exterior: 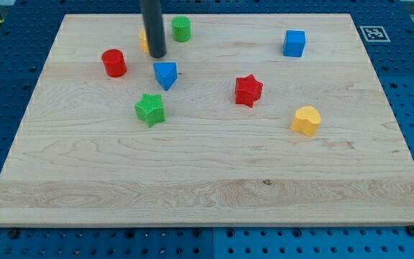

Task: Slide the yellow hexagon to the top left

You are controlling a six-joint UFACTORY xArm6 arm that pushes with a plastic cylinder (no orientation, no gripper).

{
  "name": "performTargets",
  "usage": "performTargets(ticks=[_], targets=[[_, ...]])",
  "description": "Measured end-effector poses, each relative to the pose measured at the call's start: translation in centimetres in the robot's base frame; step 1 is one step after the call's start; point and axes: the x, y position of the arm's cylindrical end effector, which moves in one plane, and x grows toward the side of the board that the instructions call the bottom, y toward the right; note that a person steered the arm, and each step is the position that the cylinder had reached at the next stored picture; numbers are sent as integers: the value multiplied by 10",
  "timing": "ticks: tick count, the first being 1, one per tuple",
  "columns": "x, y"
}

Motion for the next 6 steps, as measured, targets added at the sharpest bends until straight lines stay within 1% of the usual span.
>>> performTargets(ticks=[1,3,4,5,6], targets=[[-15,-5],[-21,40],[-23,43],[-30,22],[-48,-13]])
